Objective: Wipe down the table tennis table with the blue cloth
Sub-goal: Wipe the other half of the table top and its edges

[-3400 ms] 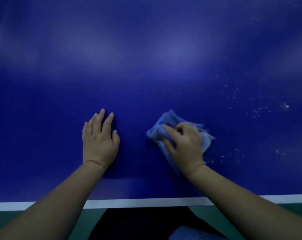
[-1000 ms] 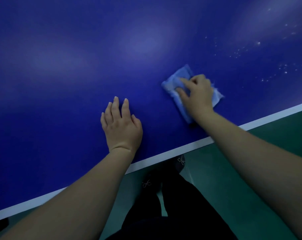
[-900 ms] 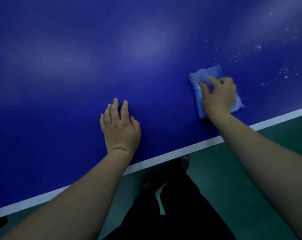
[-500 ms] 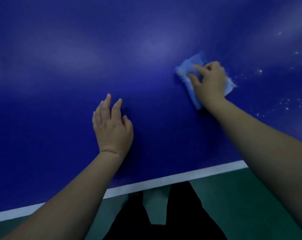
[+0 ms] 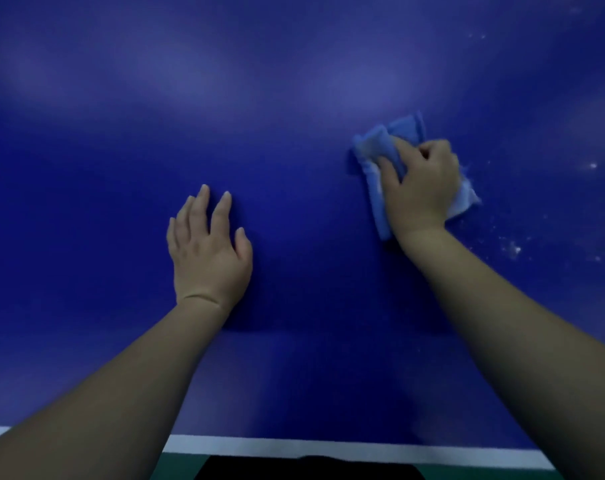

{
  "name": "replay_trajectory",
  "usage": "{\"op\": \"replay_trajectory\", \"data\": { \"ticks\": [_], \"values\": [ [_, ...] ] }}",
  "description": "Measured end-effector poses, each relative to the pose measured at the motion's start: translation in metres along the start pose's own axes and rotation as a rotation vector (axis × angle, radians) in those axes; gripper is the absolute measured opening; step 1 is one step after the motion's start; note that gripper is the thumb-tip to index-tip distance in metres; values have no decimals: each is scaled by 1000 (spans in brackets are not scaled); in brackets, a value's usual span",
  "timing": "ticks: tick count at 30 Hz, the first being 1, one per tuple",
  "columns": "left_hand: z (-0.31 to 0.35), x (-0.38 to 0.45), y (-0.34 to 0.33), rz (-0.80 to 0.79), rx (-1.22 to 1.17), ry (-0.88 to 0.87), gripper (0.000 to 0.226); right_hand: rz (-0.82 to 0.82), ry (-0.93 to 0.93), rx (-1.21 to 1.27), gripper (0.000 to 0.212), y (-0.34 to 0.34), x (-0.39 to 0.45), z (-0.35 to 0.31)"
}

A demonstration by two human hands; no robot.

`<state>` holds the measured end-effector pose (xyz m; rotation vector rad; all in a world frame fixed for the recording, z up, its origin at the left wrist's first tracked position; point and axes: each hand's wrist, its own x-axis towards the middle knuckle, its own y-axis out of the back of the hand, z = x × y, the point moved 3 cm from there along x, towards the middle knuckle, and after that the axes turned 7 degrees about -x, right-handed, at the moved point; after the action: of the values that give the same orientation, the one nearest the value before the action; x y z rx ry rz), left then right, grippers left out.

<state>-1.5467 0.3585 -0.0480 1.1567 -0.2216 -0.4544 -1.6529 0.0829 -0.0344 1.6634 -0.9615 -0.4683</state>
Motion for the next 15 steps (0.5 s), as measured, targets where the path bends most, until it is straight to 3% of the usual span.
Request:
{"op": "replay_trajectory", "data": {
  "ticks": [2, 6, 9, 12, 15],
  "values": [
    [1, -1, 1, 2, 5, 2, 58, -7, 23, 48, 32, 3, -27, -9],
    [1, -1, 4, -2, 4, 13, 57, -148, 427, 76, 32, -6, -1, -44],
    [2, 0, 6, -2, 1, 20, 57, -105, 241, 8, 35, -15, 59, -26],
    [4, -1, 8, -3, 8, 18, 57, 3, 1, 12, 34, -8, 34, -3],
    [4, -1, 9, -16, 14, 24, 57, -103, 265, 86, 32, -7, -7, -35]
  ]
}}
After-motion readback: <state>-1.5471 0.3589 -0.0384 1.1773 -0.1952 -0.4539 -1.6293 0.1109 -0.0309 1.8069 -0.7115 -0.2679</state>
